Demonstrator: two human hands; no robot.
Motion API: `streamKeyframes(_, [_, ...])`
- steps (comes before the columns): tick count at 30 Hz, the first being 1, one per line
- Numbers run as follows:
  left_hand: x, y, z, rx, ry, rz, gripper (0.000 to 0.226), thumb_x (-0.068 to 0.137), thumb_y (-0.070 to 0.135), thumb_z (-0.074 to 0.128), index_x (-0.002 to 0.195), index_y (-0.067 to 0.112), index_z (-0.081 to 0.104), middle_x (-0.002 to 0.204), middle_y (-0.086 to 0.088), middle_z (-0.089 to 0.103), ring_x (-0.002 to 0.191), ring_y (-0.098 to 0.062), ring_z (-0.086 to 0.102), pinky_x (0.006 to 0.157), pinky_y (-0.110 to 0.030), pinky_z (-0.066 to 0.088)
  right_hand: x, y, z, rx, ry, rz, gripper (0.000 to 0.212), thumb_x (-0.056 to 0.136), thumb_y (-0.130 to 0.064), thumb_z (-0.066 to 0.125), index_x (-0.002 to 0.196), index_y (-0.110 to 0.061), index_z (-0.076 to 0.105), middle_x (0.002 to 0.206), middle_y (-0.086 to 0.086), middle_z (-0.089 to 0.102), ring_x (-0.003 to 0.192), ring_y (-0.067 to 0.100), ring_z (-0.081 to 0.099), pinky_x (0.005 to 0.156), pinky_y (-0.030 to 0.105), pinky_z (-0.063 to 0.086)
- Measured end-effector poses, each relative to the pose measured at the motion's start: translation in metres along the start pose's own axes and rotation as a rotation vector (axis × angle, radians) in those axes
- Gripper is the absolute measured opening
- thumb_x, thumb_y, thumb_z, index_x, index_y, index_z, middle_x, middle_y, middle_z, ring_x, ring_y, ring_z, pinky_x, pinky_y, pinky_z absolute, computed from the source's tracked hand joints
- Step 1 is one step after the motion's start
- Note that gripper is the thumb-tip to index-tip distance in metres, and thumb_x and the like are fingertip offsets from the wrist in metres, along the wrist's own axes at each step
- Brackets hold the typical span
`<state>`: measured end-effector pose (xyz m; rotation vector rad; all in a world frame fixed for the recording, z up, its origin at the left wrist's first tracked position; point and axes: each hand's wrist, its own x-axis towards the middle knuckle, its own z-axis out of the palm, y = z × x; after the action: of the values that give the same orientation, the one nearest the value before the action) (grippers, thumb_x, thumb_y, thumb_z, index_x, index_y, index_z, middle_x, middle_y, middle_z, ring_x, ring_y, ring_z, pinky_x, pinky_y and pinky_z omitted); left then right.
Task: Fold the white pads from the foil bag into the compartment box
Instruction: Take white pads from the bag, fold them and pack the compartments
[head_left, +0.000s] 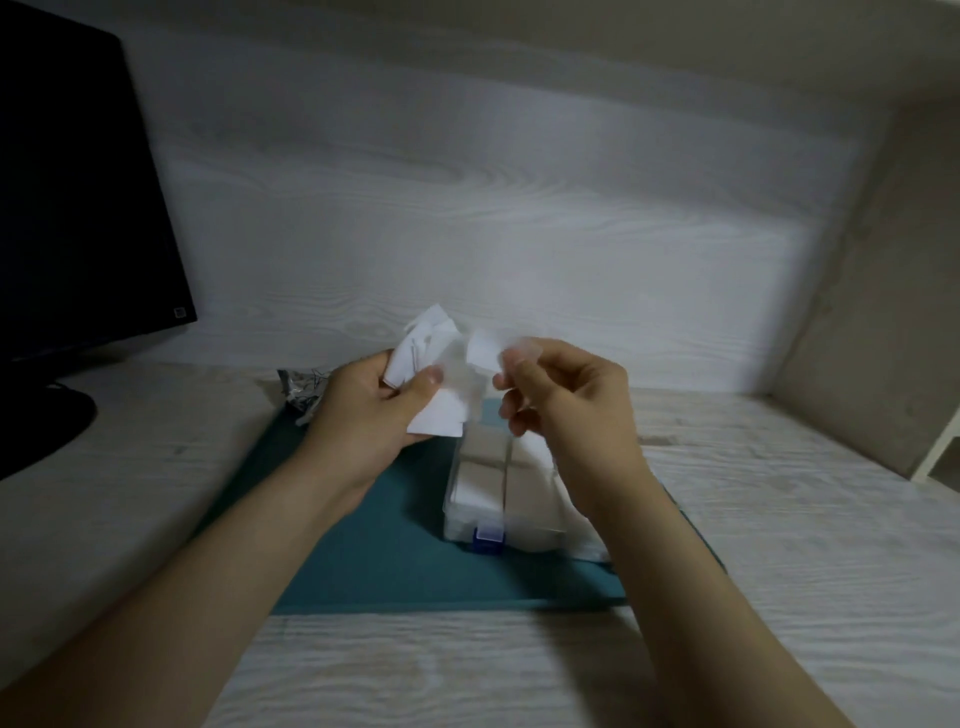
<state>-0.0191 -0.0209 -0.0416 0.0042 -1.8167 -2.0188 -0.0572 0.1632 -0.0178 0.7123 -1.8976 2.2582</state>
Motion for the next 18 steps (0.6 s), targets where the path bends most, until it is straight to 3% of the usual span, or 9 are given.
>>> streamKeyframes(3, [-0.001, 0.003, 0.002, -0.022, -0.033, -0.013, 0.023, 0.109, 0.012, 0.055, 0.124, 0.014, 0.072, 0.114, -0.007, 0.08, 0.108, -0.025, 0.077, 0.088, -0.037, 0.065, -0.005, 0.001, 0.006, -0.087, -0.098, 0.077, 0.01, 0.095, -0.006, 0.075, 0.101, 0.002, 0.074, 0.078, 0.018, 0.076, 0.058, 0.024, 0.064, 0.051, 0.032, 0.053])
streamKeyframes(10, [-0.003, 0.012, 0.008, -0.319, -0.148, -0.149, 0.032, 0.114, 0.014, 0.041, 0.136, 0.001, 0.061, 0.125, -0.017, 0.075, 0.116, -0.031, 0.073, 0.094, -0.044, 0.063, -0.008, 0.004, 0.015, -0.18, -0.052, 0.075, 0.028, 0.094, -0.009, 0.078, 0.11, -0.007, 0.056, 0.071, 0.017, 0.075, 0.05, 0.02, 0.063, 0.049, 0.029, 0.052])
streamKeyframes(18, [-0.001, 0.011, 0.009, -0.375, -0.151, -0.155, 0.035, 0.114, 0.015, 0.04, 0.14, 0.001, 0.059, 0.128, -0.02, 0.073, 0.121, -0.033, 0.071, 0.099, -0.048, 0.06, -0.01, 0.006, 0.017, -0.161, -0.076, 0.019, 0.021, 0.094, -0.006, 0.077, 0.085, -0.009, 0.058, 0.059, 0.012, 0.065, 0.051, 0.016, 0.064, 0.042, 0.021, 0.044])
